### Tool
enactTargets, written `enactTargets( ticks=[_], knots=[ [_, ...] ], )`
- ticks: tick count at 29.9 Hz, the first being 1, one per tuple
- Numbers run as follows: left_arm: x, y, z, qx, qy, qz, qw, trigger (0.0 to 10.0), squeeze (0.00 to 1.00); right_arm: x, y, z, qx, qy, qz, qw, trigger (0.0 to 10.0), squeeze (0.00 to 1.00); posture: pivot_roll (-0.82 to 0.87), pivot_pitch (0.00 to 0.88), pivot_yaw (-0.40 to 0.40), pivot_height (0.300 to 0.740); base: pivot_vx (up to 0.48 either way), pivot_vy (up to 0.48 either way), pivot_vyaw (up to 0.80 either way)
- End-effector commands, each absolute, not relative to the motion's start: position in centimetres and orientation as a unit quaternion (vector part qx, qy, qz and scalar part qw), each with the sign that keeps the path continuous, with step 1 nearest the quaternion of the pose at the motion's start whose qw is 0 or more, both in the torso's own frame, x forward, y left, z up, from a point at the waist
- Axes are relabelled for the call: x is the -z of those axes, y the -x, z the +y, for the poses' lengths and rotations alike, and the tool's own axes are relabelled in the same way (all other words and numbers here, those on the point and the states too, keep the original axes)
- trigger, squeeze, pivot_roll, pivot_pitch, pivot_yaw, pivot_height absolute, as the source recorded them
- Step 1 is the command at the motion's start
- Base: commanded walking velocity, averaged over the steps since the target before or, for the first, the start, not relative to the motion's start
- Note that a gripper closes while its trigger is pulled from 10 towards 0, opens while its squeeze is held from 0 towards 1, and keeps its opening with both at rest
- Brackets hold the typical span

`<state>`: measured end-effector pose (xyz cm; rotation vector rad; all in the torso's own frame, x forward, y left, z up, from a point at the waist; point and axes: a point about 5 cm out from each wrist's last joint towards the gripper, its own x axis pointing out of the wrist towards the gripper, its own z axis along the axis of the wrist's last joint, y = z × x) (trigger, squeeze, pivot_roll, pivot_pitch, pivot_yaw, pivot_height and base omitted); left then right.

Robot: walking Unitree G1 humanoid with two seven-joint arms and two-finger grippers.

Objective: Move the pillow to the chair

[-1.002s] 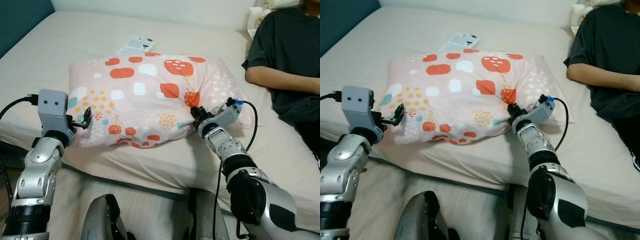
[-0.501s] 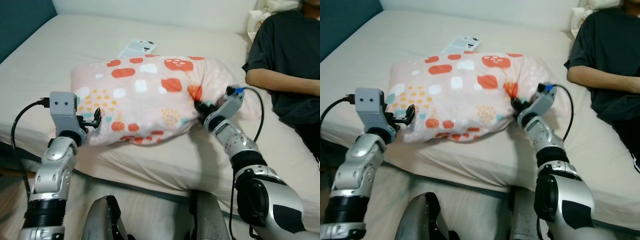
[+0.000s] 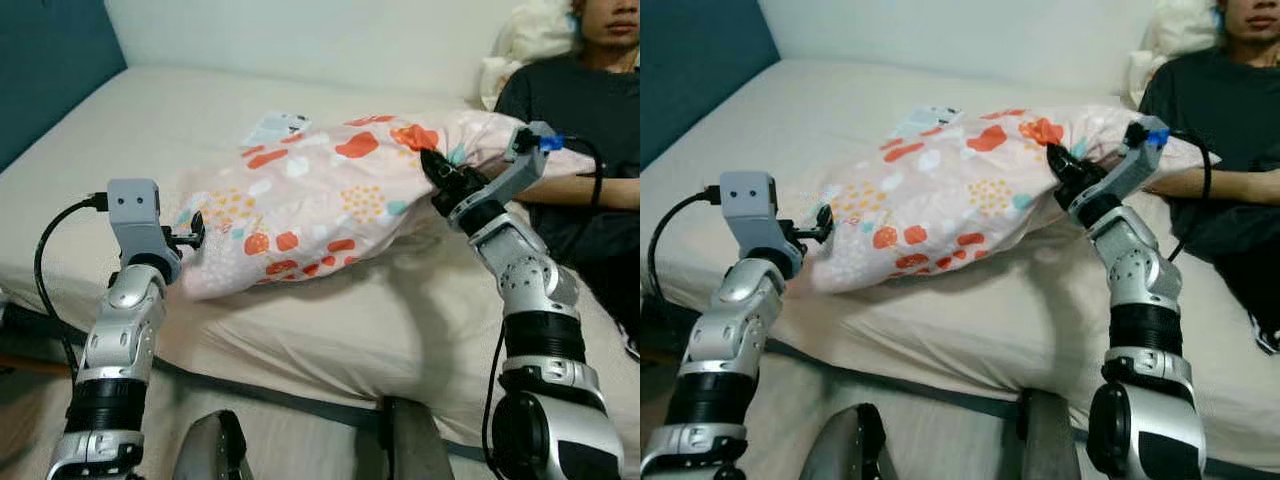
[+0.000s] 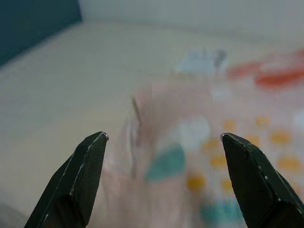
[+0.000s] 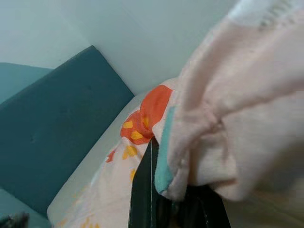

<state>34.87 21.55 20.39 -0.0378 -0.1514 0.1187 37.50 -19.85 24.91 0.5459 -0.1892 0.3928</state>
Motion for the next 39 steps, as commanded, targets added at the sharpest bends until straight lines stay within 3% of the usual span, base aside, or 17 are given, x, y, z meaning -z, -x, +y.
enactTargets(
  ticks=[1,13,39],
  knots=[
    [-21.0,-34.8,22.4,-0.072,0.018,-0.093,0.993,10.0,0.00,-26.9,-36.7,-19.8,-0.211,-0.257,-0.134,0.934,0.0,0.00,-0.09,0.018,0.045,0.530,0.000,0.000,0.00],
    [-20.6,-34.5,22.4,-0.071,0.015,-0.092,0.993,10.0,0.00,-27.1,-35.6,-18.9,-0.230,-0.258,-0.131,0.929,0.0,0.00,-0.08,0.014,0.048,0.580,0.000,0.000,0.00],
    [-16.6,-33.3,19.9,-0.040,0.026,-0.033,0.998,10.0,0.00,-24.4,-33.1,-15.0,-0.293,-0.269,-0.083,0.914,0.0,0.00,-0.08,0.000,0.059,0.670,0.000,0.000,0.00]
  ],
)
